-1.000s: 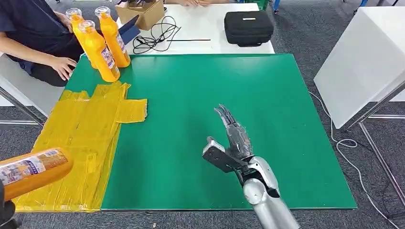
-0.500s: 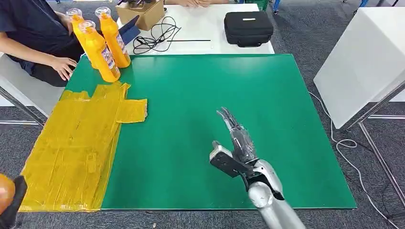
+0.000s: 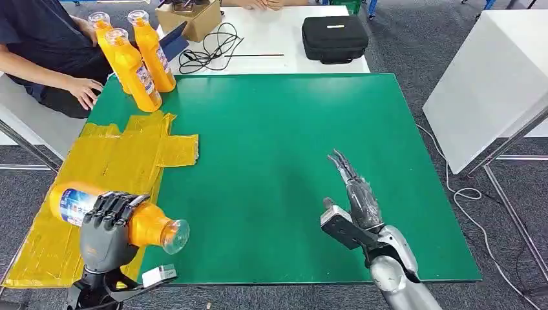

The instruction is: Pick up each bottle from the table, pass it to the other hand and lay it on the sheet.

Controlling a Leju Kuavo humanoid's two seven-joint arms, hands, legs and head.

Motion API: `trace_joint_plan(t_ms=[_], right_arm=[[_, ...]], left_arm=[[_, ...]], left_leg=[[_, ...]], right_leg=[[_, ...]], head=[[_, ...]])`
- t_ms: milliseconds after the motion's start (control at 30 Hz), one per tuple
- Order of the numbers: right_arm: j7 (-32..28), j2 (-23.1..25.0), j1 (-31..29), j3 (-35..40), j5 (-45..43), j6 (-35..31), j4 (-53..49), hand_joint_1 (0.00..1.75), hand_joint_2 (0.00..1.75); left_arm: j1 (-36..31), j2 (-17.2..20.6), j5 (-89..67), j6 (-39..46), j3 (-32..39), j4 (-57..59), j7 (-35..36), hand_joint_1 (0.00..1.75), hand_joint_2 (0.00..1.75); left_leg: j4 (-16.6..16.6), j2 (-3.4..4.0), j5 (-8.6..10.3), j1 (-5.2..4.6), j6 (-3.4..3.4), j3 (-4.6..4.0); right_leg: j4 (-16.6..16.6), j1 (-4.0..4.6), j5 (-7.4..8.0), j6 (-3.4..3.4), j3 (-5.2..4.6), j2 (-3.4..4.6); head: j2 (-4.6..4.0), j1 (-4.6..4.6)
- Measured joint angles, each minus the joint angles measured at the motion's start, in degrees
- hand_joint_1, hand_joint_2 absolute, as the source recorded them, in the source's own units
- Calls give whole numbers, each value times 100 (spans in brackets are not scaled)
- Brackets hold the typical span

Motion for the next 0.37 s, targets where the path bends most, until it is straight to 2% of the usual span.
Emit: trace_joint_plan(t_ms=[367], right_arm=[[57,-118,198,-122,55,-7,-220,0,0]], left_arm=[[-459,-77,-745,0,-367,764,120,175,175]], left_leg=[[-1,-1,1,3,-1,0]], right_leg=[[1,4,-1,-1,-2,-2]], head=[[0,2]])
